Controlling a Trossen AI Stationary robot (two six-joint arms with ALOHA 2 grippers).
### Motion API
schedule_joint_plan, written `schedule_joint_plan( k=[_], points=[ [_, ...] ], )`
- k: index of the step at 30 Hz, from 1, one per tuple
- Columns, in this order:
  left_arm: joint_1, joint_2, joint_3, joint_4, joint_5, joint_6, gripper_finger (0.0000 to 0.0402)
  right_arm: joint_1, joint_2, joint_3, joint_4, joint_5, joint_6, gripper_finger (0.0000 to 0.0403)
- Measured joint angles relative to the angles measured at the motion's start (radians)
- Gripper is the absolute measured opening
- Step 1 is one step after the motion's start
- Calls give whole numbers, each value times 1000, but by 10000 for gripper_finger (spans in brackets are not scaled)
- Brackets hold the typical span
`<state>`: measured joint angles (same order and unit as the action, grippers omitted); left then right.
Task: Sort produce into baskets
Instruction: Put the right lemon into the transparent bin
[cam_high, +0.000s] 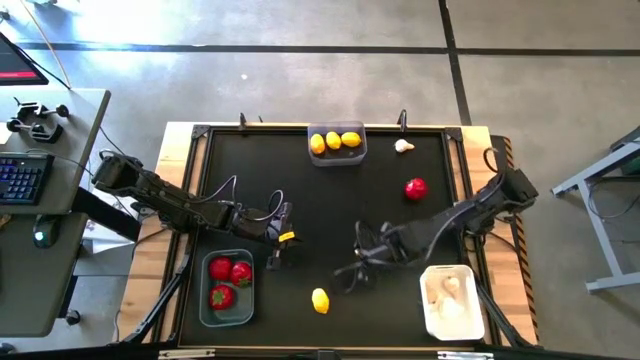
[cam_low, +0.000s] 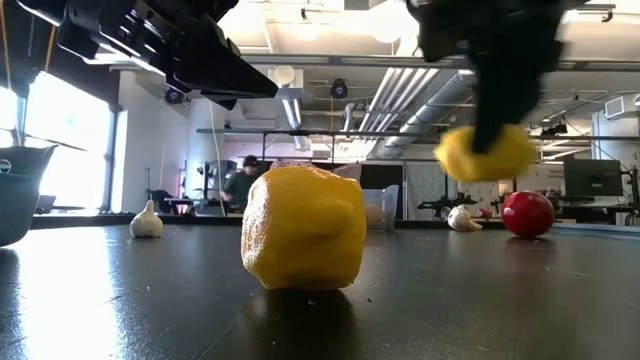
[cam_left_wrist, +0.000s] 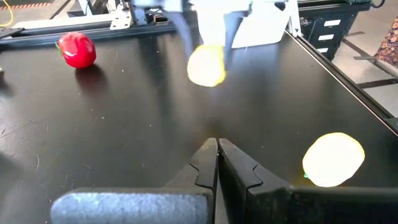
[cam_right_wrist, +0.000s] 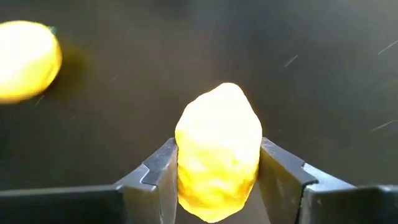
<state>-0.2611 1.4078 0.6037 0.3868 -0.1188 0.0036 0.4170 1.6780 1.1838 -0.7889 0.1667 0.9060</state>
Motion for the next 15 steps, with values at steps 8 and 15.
schedule_joint_plan(
  k=[8,15],
  points=[
    [0,0,0,0,0,0,0,-231,0,128,-68,104,-315,156],
    [0,0,0,0,0,0,0,-477,-1,199,-21,192,-690,156]
  ],
)
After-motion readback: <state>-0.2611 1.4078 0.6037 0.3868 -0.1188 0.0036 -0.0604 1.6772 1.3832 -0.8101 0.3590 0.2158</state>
